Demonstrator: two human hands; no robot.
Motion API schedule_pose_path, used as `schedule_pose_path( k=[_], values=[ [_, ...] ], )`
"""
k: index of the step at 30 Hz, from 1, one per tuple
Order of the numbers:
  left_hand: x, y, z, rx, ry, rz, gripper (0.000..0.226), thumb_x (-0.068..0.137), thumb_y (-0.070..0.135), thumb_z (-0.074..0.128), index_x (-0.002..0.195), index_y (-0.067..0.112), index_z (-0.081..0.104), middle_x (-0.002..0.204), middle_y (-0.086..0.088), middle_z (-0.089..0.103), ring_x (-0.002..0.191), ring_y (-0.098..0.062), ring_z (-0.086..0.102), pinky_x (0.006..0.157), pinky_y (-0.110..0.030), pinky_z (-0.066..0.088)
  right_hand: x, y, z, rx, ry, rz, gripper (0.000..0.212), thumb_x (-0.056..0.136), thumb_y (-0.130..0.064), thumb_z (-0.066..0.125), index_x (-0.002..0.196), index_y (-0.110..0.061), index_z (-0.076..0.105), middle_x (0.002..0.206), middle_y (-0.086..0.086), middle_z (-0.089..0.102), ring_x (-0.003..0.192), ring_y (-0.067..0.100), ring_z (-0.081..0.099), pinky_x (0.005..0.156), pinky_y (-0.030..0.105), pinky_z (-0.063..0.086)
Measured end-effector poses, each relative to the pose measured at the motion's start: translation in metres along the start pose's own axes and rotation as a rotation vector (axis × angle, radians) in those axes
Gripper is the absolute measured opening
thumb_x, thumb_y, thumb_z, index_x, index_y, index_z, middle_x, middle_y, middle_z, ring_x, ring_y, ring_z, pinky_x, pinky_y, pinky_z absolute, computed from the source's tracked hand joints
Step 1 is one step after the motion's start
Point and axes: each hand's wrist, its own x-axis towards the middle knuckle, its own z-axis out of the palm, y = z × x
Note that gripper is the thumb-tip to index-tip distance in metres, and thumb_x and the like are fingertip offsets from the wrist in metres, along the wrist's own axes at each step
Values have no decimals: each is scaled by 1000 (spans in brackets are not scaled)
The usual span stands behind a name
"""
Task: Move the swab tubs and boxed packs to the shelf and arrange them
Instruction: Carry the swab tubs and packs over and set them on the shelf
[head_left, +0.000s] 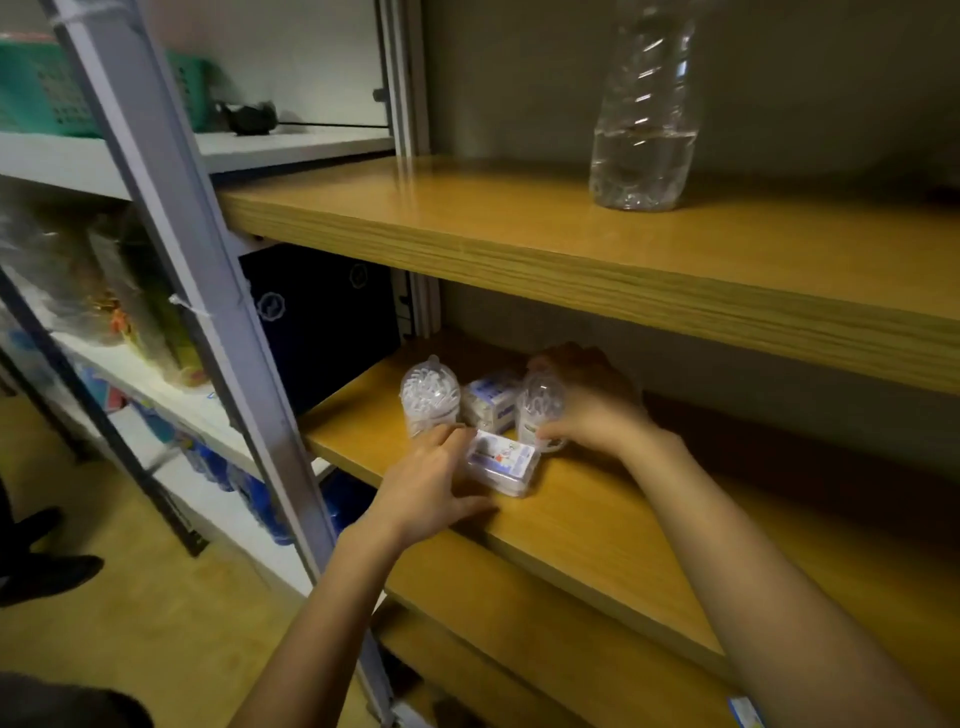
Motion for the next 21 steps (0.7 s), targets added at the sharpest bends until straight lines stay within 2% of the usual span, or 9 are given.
schedule_pose_path(
  k=[3, 5, 8, 11, 13, 15, 18, 21],
  values=[
    [17, -6, 7, 34, -77, 29, 77, 78, 47, 63, 140, 21, 27, 147, -1, 29, 134, -18, 25, 108, -33, 30, -28, -1, -14, 96, 129, 49, 72, 63, -35, 76, 128, -34, 44, 130, -3, 44, 120, 23, 40, 94, 36, 41],
    [26, -9, 10, 56, -102, 49, 75, 77, 51, 61, 139, 22, 30, 143, -1, 34, 131, -18, 30, 106, -34, 31, -45, 1, -19, 124, 183, 89, 73, 60, -40, 78, 125, -36, 45, 128, -3, 46, 118, 22, 41, 93, 38, 42],
    [34, -10, 10, 42, -134, 80, 75, 73, 55, 64, 134, 23, 35, 132, 0, 40, 119, -17, 37, 98, -32, 36, -71, 6, -24, 152, 231, 189, 73, 58, -48, 77, 123, -35, 47, 123, -2, 53, 115, 21, 47, 91, 40, 44],
    [34, 0, 7, -78, -169, 121, 74, 64, 52, 73, 126, 23, 45, 127, 3, 48, 109, -12, 45, 85, -24, 37, -102, 14, -33, 170, 281, 282, 74, 57, -46, 80, 122, -36, 47, 125, -6, 51, 117, 18, 46, 94, 39, 44],
    [31, 15, 5, -160, -142, 155, 72, 57, 51, 79, 117, 23, 52, 116, 5, 56, 94, -6, 47, 76, -21, 41, -126, 21, -39, 154, 312, 338, 73, 56, -45, 81, 121, -39, 47, 123, -10, 51, 118, 16, 45, 94, 35, 42],
    [25, 36, 3, -222, -117, 192, 69, 53, 49, 81, 111, 23, 55, 106, 9, 57, 88, -4, 47, 69, -17, 43, -154, 29, -46, 138, 341, 408, 71, 57, -43, 81, 119, -41, 46, 115, -16, 49, 117, 11, 42, 90, 28, 37],
    [16, 75, 1, -276, -67, 288, 68, 52, 50, 81, 109, 23, 55, 105, 10, 55, 91, -5, 48, 66, -15, 39, -198, 42, -59, 100, 383, 489, 71, 60, -41, 81, 120, -41, 44, 110, -21, 40, 113, 4, 38, 85, 23, 30],
    [7, 122, 0, -317, -43, 366, 72, 52, 48, 82, 113, 23, 54, 109, 15, 49, 98, -3, 43, 75, -20, 37, -243, 53, -71, 56, 429, 557, 73, 62, -39, 80, 125, -37, 43, 113, -24, 36, 108, 0, 35, 84, 23, 31]
  ],
)
